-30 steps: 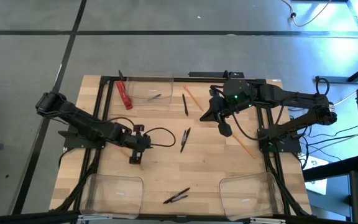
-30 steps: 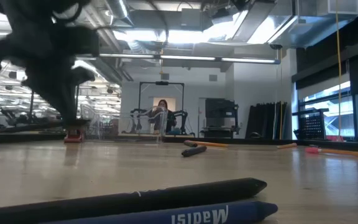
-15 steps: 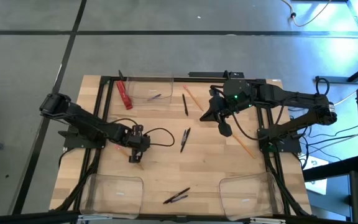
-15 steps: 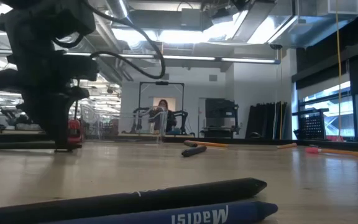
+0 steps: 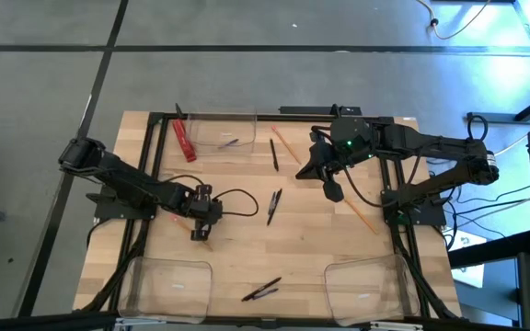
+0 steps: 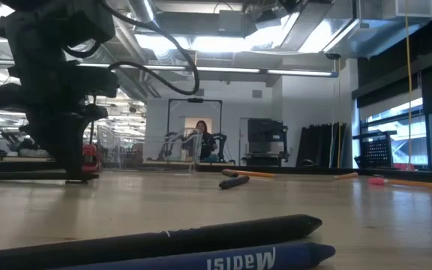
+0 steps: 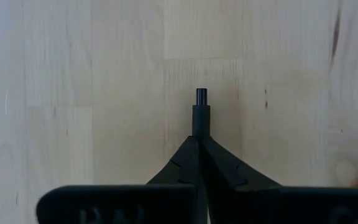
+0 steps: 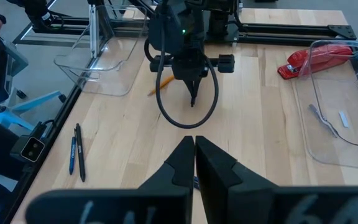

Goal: Sort crayons/erasers/pens/pencils in bins
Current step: Put the black pen into the bottom left transparent bin

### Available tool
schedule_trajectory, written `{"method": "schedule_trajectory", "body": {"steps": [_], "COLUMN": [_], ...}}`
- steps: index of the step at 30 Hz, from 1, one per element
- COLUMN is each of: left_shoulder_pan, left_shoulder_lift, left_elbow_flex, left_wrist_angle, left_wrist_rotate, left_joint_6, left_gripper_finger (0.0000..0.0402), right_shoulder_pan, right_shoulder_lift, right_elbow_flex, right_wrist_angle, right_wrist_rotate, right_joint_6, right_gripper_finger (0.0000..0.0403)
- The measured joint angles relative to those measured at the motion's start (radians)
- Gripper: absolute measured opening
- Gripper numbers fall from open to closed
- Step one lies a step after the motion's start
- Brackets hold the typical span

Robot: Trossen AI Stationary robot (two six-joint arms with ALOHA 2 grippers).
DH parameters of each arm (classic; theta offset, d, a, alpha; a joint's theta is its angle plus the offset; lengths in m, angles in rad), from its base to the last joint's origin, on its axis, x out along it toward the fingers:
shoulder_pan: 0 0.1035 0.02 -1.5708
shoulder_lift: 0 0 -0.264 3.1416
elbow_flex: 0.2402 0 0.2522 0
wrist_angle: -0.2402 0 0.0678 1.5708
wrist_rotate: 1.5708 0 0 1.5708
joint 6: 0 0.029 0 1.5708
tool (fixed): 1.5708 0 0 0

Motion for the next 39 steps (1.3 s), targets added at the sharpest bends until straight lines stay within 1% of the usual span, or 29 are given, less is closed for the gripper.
{"method": "schedule_trajectory", "body": {"steps": [9,13,21,26,32,39], "left_shoulder_pan": [0.001,0.001,0.001,0.0,-0.006,-0.006], "left_shoulder_lift": [0.004,0.004,0.003,0.024,0.093,0.095], "left_elbow_flex": [-0.003,-0.003,-0.003,-0.002,0.006,0.004], "left_wrist_angle": [-0.004,-0.003,-0.001,0.016,0.024,0.027], "left_wrist_rotate": [-0.001,-0.001,-0.001,-0.002,-0.007,-0.006], "left_joint_6": [-0.001,-0.002,-0.017,-0.102,-0.107,-0.105], "left_gripper_finger": [0.0069,0.0086,0.0085,0.0087,0.0087,0.0087], "right_shoulder_pan": [0.0,0.0,0.0,0.0,0.0,0.0], "right_shoulder_lift": [0.0,0.0,0.0,0.0,0.0,0.0], "right_elbow_flex": [0.0,0.0,0.0,0.0,0.0,0.0], "right_wrist_angle": [0.0,0.0,0.0,0.0,0.0,-0.001], "right_wrist_rotate": [0.0,0.0,0.0,0.0,0.0,0.0], "right_joint_6": [0.0,0.0,0.0,0.0,0.001,0.001], "right_gripper_finger": [0.0017,0.0017,0.0017,0.0017,0.0017,0.0017]}}
